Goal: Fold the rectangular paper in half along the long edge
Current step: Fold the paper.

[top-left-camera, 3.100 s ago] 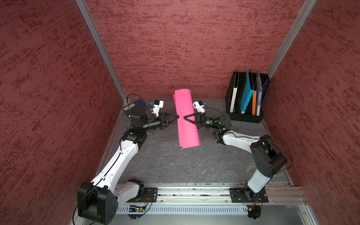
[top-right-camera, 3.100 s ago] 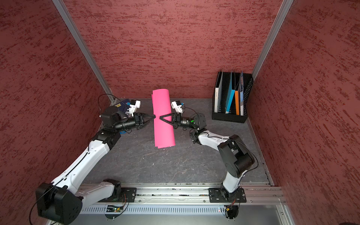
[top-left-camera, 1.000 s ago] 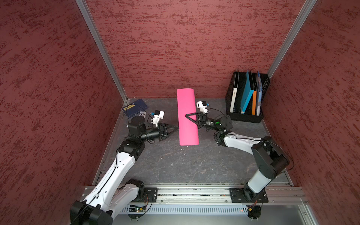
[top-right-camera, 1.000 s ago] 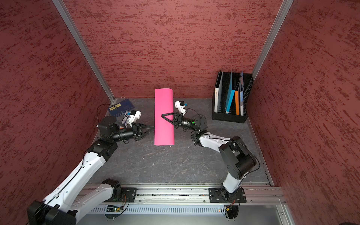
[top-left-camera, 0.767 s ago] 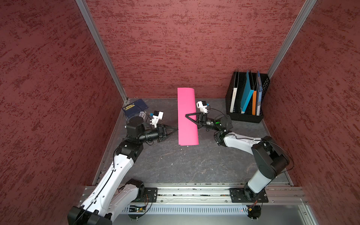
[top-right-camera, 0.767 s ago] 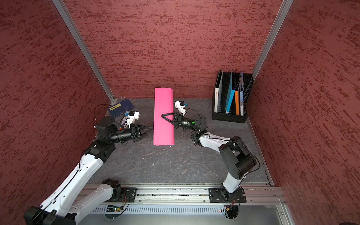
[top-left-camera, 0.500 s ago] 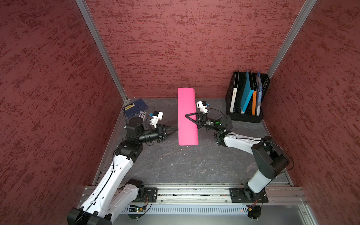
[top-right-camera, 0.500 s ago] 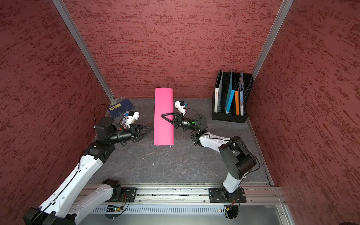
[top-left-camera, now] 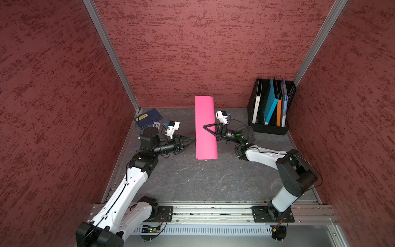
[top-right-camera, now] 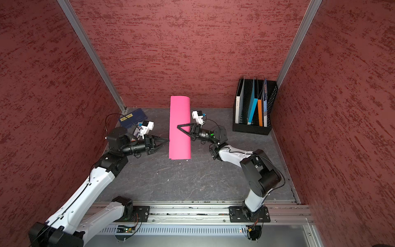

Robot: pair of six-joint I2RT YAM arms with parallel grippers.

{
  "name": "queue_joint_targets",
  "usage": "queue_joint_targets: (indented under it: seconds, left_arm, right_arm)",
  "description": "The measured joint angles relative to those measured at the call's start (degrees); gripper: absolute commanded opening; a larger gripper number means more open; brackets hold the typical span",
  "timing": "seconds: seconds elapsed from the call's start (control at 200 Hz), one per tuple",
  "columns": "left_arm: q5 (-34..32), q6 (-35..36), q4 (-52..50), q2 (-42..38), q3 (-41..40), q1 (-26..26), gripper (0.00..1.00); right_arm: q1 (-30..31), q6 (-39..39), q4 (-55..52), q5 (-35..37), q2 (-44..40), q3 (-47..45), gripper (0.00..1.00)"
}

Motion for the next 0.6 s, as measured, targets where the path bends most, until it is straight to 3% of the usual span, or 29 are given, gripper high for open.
queue_joint_targets:
  seconds: [0.601]
  left_arm:
    - [-0.15, -0.04, -0.24, 0.28, 1.53, -0.37, 0.22]
  right_arm:
    - [0.00, -0.61, -1.36, 0.09, 0.00, -0.17, 0.48]
